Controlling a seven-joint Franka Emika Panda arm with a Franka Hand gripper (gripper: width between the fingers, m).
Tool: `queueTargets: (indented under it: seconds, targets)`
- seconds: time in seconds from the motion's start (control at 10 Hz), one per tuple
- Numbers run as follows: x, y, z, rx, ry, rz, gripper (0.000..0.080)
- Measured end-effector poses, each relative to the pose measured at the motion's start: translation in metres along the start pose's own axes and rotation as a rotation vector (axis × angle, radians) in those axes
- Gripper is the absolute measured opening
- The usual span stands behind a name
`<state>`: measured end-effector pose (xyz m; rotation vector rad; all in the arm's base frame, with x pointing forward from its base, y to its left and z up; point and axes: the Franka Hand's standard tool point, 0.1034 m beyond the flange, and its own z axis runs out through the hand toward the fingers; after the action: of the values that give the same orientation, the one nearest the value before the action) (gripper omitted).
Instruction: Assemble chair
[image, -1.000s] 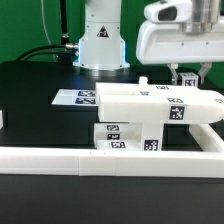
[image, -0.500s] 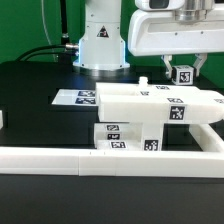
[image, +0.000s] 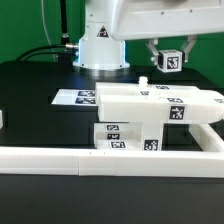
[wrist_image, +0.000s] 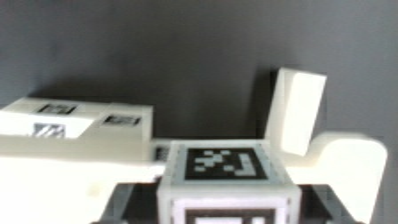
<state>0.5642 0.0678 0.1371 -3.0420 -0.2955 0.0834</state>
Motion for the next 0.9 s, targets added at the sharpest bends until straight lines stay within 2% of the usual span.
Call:
queueTargets:
  seconds: [0.1, 0.4, 0.5, 0.6, 0.8, 0.9]
  targets:
    - [0.005, 0.008, -0.002, 0.002, -0.003, -0.015, 0.0282]
    - [0.005, 0.009, 0.0, 0.001, -0.004, -0.006, 0.0282]
    - [0.009, 0.02, -0.005, -0.016, -0.014, -0.086, 0.0282]
    - [0.022, 0.03, -0.015, -0.02, -0.021, -0.122, 0.0284]
    - [0.053, 0.047, -0.021, -0.024, -0.019, -0.245, 0.0284]
    - [0.053, 0.046, -0.02, -0.024, -0.017, -0.229, 0.0284]
